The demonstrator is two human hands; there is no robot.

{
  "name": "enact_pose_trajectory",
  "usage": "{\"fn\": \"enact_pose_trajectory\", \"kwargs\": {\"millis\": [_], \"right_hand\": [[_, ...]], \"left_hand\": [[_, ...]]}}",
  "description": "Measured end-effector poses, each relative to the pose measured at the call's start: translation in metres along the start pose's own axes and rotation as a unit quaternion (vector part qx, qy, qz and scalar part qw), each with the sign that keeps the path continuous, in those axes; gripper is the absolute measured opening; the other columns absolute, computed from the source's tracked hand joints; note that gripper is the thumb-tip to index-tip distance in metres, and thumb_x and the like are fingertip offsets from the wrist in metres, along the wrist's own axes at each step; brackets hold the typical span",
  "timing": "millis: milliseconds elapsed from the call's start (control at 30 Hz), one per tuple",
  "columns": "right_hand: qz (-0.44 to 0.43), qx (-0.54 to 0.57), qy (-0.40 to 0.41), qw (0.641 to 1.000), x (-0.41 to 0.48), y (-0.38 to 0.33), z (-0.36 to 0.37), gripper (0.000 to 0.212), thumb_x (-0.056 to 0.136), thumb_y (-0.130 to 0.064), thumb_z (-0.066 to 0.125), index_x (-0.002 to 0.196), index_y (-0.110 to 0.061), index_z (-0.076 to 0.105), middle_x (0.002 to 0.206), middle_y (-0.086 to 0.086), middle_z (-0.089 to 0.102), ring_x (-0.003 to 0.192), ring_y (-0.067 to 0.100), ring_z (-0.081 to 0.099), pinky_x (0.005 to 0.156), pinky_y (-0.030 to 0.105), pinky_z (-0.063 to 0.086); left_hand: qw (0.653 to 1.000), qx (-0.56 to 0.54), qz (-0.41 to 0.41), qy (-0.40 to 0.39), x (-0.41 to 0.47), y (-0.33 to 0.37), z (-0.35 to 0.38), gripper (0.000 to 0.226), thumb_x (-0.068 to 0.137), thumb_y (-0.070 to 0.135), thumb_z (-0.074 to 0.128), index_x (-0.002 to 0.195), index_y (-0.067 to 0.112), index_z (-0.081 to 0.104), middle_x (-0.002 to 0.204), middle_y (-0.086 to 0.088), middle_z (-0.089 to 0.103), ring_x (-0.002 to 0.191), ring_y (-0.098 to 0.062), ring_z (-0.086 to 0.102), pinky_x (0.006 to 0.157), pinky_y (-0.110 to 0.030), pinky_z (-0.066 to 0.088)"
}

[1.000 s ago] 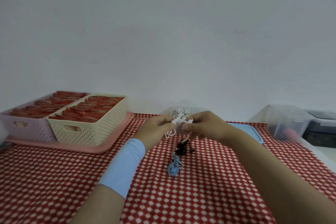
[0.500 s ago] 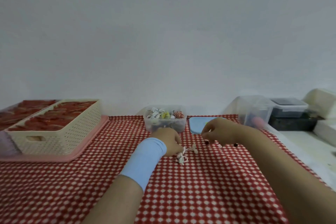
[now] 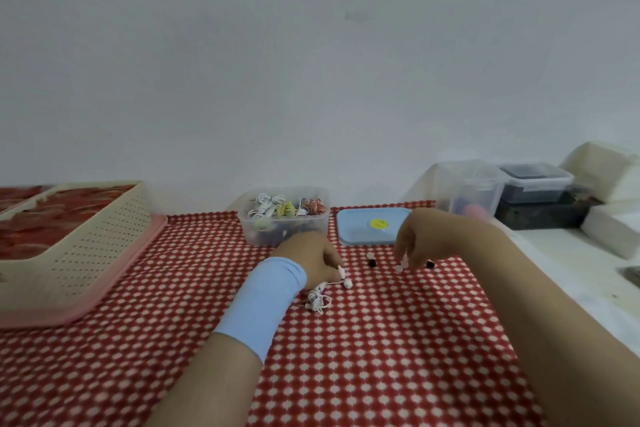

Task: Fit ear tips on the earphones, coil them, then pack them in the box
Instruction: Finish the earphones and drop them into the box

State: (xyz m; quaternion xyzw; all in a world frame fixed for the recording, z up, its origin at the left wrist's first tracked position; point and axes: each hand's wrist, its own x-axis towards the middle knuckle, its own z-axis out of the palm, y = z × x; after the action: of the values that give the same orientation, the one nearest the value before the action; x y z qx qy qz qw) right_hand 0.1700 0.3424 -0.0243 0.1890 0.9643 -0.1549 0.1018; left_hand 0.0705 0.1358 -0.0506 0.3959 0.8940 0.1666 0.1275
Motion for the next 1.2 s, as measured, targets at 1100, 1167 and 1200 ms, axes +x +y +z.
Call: {"fn": "enact_pose_trajectory", "kwargs": {"millis": [1100,1167,1200], "right_hand": [[-0.126,0.517,0.006,0.847,0.016,-0.041,0.021,0.014,0.096,-0.011,0.067,0.103,-0.012,0.079,0.099,0.004,0.078,0.050,0.015,0.054,0.041,0.020,0.036],[-0.127,0.519,0.019,0.845,0.017,-0.042,0.023,0.016,0.094,-0.011,0.069,0.105,-0.016,0.079,0.099,0.011,0.078,0.049,0.015,0.053,0.041,0.019,0.036],[-0.127,0.523,0.028,0.843,0.017,-0.042,0.024,0.016,0.093,-0.011,0.071,0.105,-0.017,0.079,0.099,0.013,0.077,0.048,0.015,0.053,0.041,0.019,0.036]], "left_hand": [[0.869,-0.483,-0.002,0.111,0.008,-0.022,0.013,0.022,0.100,0.026,0.052,0.109,0.032,0.071,0.102,0.005,0.076,0.101,-0.006,0.069,0.101,-0.032,0.048],[0.876,-0.467,0.003,0.122,0.007,-0.023,0.014,0.023,0.101,0.023,0.050,0.112,0.032,0.069,0.109,0.006,0.074,0.105,-0.004,0.066,0.102,-0.030,0.047],[0.874,-0.467,0.002,0.130,0.007,-0.023,0.015,0.023,0.100,0.021,0.052,0.112,0.031,0.069,0.110,0.006,0.074,0.105,-0.003,0.066,0.103,-0.029,0.046]]}}
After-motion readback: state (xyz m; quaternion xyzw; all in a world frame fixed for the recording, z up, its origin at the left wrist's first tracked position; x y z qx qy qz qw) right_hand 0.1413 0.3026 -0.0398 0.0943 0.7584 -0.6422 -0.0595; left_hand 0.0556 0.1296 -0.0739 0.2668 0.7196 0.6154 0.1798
